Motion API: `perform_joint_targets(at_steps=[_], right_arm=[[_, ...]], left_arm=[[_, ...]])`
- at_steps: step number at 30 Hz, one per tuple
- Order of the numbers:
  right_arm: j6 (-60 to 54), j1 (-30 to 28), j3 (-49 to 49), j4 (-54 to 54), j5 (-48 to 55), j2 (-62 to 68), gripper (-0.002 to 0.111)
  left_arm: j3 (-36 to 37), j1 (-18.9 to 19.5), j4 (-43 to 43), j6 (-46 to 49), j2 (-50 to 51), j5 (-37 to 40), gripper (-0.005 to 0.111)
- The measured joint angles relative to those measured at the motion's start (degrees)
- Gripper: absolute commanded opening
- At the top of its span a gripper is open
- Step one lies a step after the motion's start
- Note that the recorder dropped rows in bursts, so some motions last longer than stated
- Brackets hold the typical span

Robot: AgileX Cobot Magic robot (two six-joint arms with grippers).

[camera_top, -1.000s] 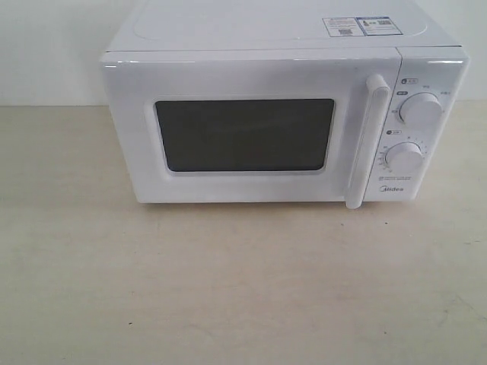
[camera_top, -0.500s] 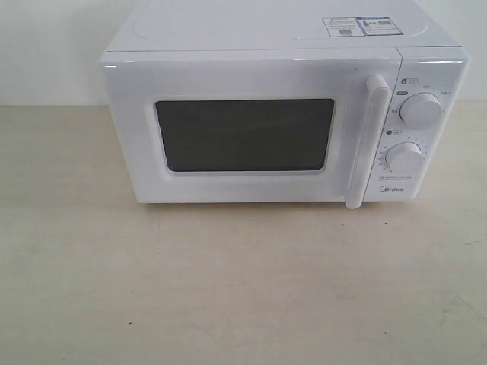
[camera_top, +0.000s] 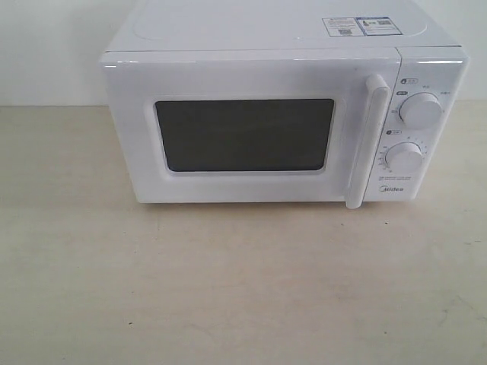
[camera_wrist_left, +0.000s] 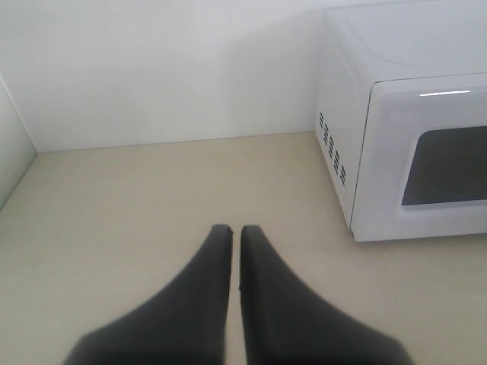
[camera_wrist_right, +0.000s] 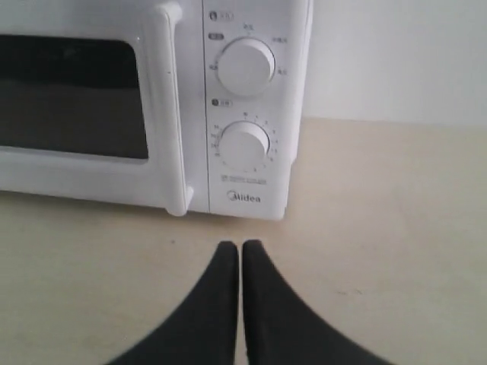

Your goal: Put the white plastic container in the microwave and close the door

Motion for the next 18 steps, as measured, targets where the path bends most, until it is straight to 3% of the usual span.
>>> perform_joint_targets(at_steps=[8,18], right_arm=[[6.68,-6.15,0.24,0.00,2.52,0.00,0.000],[6.92,-6.28,0.24,-0.23,4.58,0.00,0.000]], left_arm=[[0.00,0.00,0.00,0.00,0.00,0.00,0.004],[0.00,0.00,0.00,0.00,0.00,0.00,0.004]])
